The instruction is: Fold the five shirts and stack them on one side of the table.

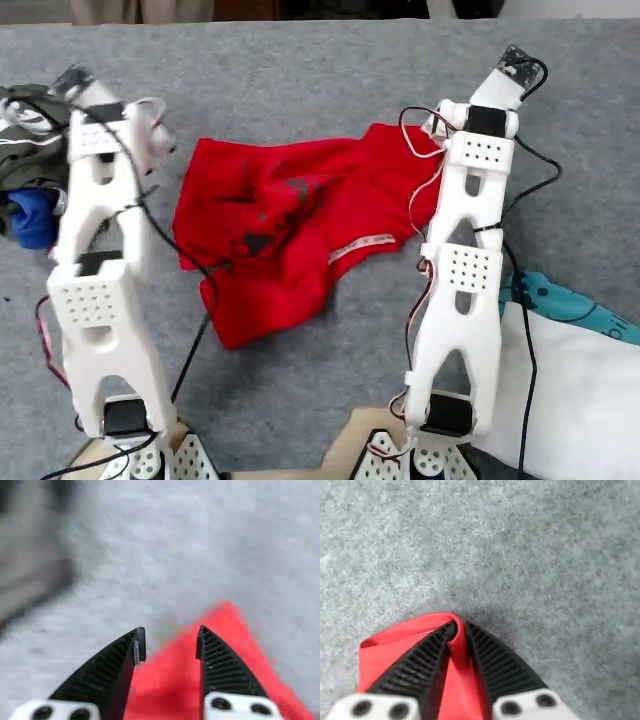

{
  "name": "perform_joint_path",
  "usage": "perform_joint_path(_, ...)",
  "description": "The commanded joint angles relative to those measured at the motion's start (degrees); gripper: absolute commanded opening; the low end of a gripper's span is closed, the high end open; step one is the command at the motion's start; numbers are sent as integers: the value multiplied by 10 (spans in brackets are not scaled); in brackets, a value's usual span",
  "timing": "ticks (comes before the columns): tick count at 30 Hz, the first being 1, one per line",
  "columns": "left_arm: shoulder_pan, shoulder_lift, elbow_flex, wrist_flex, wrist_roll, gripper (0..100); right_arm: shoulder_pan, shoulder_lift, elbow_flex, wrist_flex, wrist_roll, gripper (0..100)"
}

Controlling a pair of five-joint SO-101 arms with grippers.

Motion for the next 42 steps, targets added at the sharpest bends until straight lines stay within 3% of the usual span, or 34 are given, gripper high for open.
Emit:
perform_joint_path(1, 37, -3, -68, -25, 7, 198, 9, -6, -29, -10, -3, 5)
perform_joint_path(5, 59, 65, -115, -79, 64, 239, 9, -6, -29, -10, -2, 5)
perform_joint_path(11, 75, 193, -222, -85, 66, 238, 8, -6, -29, -11, -2, 5)
perform_joint_path(24, 39, 322, -415, 26, 68, 210, 8, -6, -29, -12, -2, 5)
perform_joint_path(42, 3, 329, -441, 192, 70, 209, 8, -6, -29, -13, -2, 5)
